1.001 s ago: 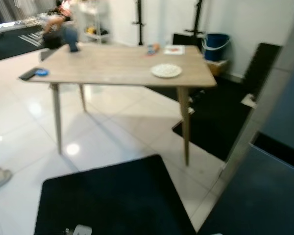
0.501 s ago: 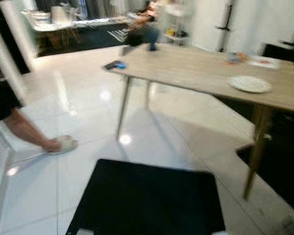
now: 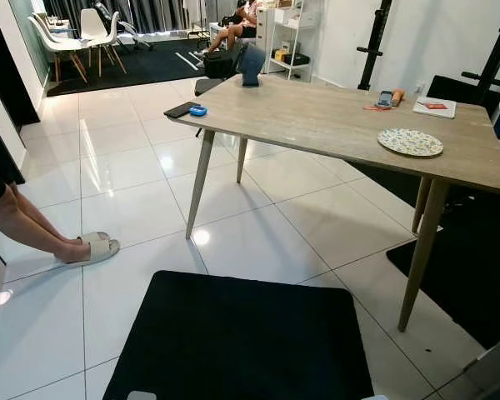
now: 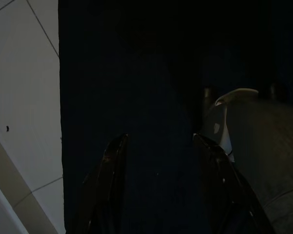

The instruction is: Restocking fridge

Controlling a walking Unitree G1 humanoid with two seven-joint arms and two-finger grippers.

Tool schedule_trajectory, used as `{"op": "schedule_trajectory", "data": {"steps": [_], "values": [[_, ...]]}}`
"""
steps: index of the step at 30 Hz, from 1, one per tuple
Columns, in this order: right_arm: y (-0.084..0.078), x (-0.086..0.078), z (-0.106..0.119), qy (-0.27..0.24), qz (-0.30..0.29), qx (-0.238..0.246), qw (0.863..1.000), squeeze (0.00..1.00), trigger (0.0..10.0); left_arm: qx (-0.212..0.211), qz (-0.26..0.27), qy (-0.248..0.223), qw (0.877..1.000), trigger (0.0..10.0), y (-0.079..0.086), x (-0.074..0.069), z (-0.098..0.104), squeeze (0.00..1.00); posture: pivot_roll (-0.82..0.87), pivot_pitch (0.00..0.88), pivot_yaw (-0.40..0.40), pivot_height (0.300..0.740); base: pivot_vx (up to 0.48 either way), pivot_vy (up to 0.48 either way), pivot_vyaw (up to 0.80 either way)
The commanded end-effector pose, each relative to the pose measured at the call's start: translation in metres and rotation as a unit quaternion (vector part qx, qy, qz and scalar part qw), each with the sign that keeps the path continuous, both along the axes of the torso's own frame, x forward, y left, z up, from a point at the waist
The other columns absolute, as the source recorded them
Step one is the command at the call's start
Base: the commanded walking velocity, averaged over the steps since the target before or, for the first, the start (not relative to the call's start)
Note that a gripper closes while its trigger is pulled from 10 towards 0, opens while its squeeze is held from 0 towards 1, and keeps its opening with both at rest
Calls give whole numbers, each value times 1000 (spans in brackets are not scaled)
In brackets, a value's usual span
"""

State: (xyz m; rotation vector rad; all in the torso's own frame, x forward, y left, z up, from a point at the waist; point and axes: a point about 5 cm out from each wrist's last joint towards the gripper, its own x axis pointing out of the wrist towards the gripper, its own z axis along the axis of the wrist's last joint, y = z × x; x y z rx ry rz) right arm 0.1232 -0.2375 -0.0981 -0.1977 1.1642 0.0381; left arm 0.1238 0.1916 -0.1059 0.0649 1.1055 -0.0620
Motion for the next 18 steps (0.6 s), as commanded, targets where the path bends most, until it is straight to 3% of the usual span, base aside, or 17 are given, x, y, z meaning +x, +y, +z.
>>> {"op": "schedule_trajectory", "data": {"steps": [1,13,18], "values": [[1,0,0,5,13,-1,1000,0,10000,-7,5,6,1000,10000,-3,-3,-1,0,-32,13,-1,740,0,0,0],[4,-1,-1,7,12,6,1000,0,10000,-8,7,5,1000,10000,-3,-2,-1,0,-32,17,-1,740,0,0,780],[2,-2,-1,8,9,-3,1000,0,10000,-14,8,7,1000,10000,-5,-4,-2,0,-34,21,1,740,0,0,0]]}}
